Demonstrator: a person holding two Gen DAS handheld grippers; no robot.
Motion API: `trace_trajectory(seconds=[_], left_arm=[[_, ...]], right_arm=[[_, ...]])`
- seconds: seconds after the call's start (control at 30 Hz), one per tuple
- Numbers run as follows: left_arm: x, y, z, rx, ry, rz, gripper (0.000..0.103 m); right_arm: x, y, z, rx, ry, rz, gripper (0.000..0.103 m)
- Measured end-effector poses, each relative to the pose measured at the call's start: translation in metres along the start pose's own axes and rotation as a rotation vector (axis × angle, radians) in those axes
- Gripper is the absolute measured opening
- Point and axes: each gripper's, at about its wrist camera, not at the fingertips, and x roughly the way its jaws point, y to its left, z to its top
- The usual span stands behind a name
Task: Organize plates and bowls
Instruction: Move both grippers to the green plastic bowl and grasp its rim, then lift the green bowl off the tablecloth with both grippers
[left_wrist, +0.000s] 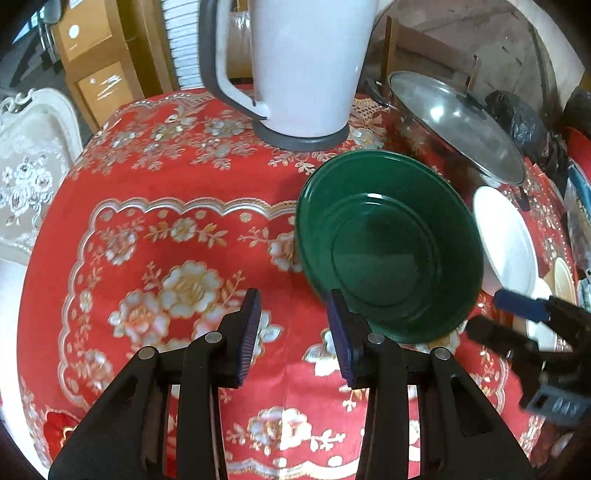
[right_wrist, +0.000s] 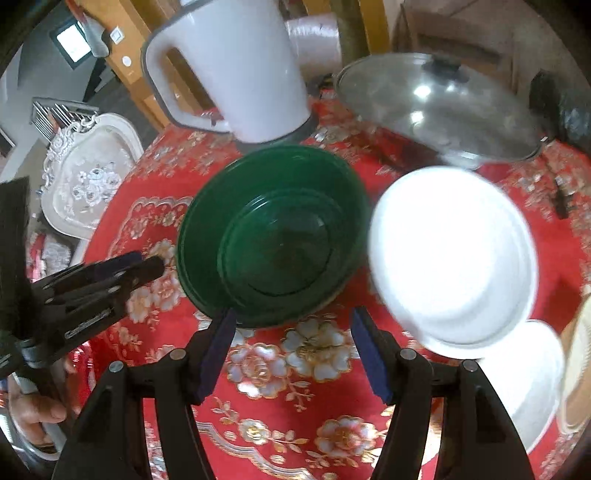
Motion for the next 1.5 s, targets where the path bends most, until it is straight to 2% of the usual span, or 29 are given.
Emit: trace_trajectory(seconds=[0.17,0.43,0.5,0.57,0.63,0.87,0.93,1.03,1.17,1.5], left_arm=[[0.012,-0.004,0.017,-0.004,0.008,0.003,0.037],[0.034,-0.007,0.036,-0.007,0.030,-0.048,0.037],[0.038,-0.008,0.037,-0.003,0.031,-0.043,0.037],[0.040,-0.007,0.036,-0.003,0.019,-0.029,0.037],[0.043,-0.005,0.036,-0.011,0.017,-0.026,0.037],[0.052,-0.005,0.036,-0.006,0.023,-0.008,0.037],[0.053,-0.006,0.036,0.000,0.021,0.001,0.037],[0.054,-0.005,0.034,0.016,0.017,0.028,0.028],[0.049,0.006,0.029,-0.008,0.020,0.008,0.019],[0.020,0.017,0.004,-0.028,-0.002,0.015,0.018]], right_arm=[[0.011,-0.005,0.006,0.014,0.006,-0.008,0.065],[0.022,-0.013,0.019,0.045,-0.005,-0.013,0.064],[0.023,-0.012,0.021,0.033,-0.023,-0.039,0.057],[0.026,-0.012,0.023,0.023,-0.034,-0.061,0.046],[0.027,-0.014,0.024,0.022,-0.039,-0.060,0.041],[0.033,-0.014,0.025,0.012,-0.036,-0.072,0.032],[0.034,-0.012,0.025,0.004,-0.042,-0.084,0.032],[0.033,-0.010,0.025,-0.006,-0.052,-0.089,0.031],[0.028,-0.010,0.023,-0.013,-0.064,-0.073,0.028],[0.011,0.010,0.009,-0.075,-0.077,-0.061,0.028]])
